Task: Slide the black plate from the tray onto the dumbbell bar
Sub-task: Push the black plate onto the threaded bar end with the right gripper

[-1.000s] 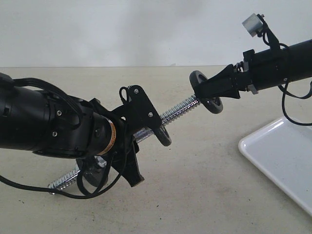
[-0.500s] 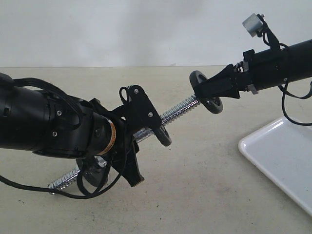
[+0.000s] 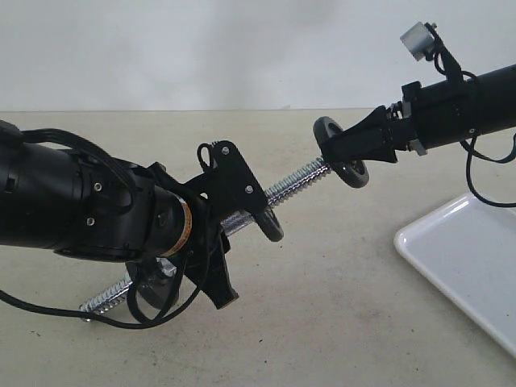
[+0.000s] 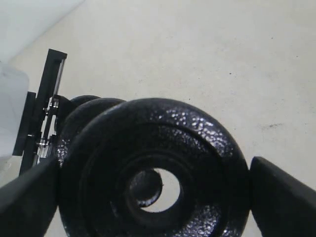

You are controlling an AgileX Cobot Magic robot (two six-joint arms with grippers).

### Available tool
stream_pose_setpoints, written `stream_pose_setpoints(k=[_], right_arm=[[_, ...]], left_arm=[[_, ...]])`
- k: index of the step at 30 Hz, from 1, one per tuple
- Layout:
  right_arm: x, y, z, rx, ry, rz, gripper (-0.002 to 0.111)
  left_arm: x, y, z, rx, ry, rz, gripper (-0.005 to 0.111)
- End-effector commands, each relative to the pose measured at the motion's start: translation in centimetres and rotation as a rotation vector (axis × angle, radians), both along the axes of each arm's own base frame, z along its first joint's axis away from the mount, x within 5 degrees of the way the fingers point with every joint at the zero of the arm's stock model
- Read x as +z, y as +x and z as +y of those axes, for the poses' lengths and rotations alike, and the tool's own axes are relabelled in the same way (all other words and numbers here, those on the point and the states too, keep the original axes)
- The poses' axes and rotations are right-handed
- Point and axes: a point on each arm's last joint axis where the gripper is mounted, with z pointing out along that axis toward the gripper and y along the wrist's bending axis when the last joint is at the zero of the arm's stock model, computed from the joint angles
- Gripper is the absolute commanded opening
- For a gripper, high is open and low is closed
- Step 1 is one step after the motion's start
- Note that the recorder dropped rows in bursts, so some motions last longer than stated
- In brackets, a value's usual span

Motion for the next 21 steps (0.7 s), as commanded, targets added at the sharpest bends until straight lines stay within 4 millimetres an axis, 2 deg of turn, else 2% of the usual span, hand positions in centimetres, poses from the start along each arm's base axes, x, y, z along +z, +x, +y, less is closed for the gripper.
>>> stream_pose_setpoints(k=[1,21], right_arm=[[1.02,-0.24,0.57,0.030,0.054,-0.012,0.000],[1.03,-0.23,0.58,0.036,0.052,-0.027,0.000]], left_arm=[[3.29,0.21,-0.68,-0.079,-0.059,-0.108,0.004],[3.28,0.24,-0.57,-0.069,-0.051,-0.109,0.004]])
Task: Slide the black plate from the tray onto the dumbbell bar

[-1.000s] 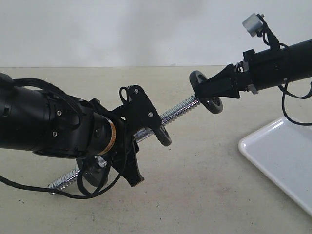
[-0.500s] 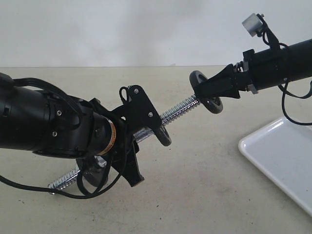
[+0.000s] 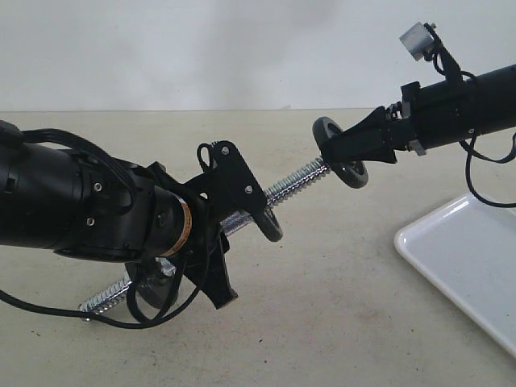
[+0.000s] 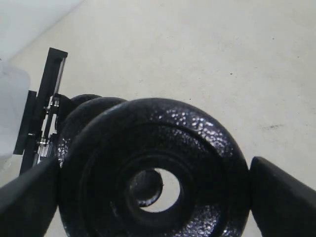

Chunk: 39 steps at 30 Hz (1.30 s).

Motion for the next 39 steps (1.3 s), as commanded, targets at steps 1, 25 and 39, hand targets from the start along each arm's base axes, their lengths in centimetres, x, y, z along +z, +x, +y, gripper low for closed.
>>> stream_pose_setpoints(k=[1,25,39], right_arm=[[1.0,-0.2,0.5,0.031,0.054,-0.025,0.000],[1.4,0.3,-0.9,-0.018,0.081,-0.069,0.000],[1.4,0.2,-0.2,-0.012,0.089,-0.034,0.000]], left_arm=[[3.3,0.2,-0.6,-0.064,-0.061,-0.104,0.004],[3.2,0.3,-0.2,-0.029,-0.029,-0.107,0.004],[3.3,0.3,-0.3,-0.046,-0.029,-0.114,0.004]])
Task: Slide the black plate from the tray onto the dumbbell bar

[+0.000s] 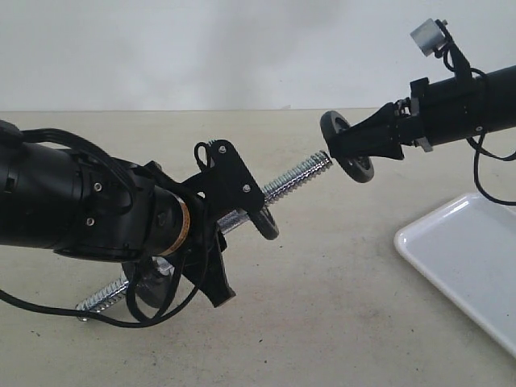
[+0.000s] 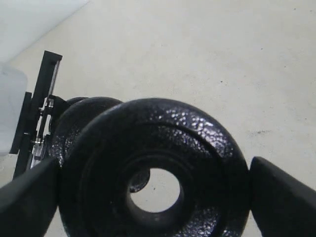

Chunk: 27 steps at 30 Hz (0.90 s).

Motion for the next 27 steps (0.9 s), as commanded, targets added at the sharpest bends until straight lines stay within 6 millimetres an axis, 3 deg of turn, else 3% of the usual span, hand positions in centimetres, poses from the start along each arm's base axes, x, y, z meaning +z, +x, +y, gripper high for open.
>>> stream_pose_setpoints(k=[1,6,20,27], right_arm=[[1.2,-0.1,1.1,0.015,0.078,0.000,0.000],[1.1,-0.4,2.0,0.048,0.070,0.002,0.000],[1.1,-0.5,2.3,0.047,0.069,0.036,0.000],[1.0,-1.4,5.0,0.133,0.060,0.033,0.000]], left_arm=[[3.3,0.3,-0.5,-0.073,-0.039,-0.116,0.004],[3.4,0.3,-0.5,-0.076,-0.038,-0.119,0.004],[5.7,-0.1,-0.4,-0.110,-0.100,-0.174,0.004],[5.7,-0.2,-0.6,-0.117,-0.116,-0.170,0.004]])
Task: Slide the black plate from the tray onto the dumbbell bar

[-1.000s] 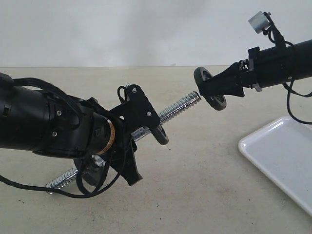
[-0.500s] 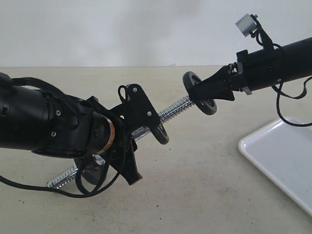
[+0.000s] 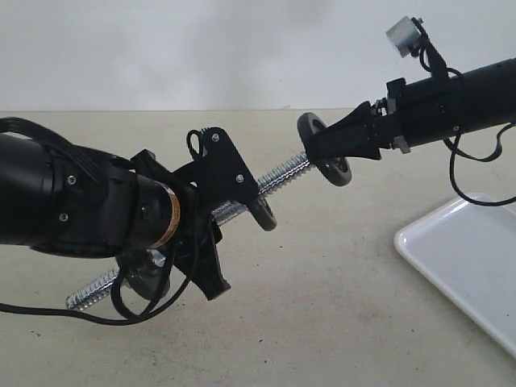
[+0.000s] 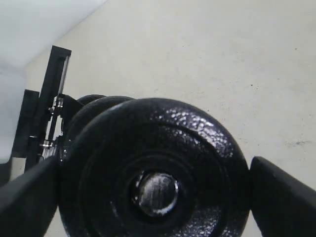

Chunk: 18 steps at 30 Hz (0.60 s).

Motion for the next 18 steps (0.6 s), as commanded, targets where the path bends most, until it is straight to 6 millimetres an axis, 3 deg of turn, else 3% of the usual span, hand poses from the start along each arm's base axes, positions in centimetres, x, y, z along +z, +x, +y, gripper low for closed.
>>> stream_pose_setpoints(k=[1,7,18], right_arm=[[0.8,-1.1,2.6,0.099,0.041,-0.012,0.000],[0.8,-1.7,4.3,0.150,0.041,-0.013,0.000],[0.8,-1.8,4.4,0.142,0.043,0.015,0.000]], left_arm=[[4.0,0.2,-1.0,-0.097,-0.090,-0.125,0.004],[4.0,0.3,-1.0,-0.099,-0.088,-0.127,0.004],[4.1,0.3,-1.0,-0.113,-0.074,-0.145,0.004]])
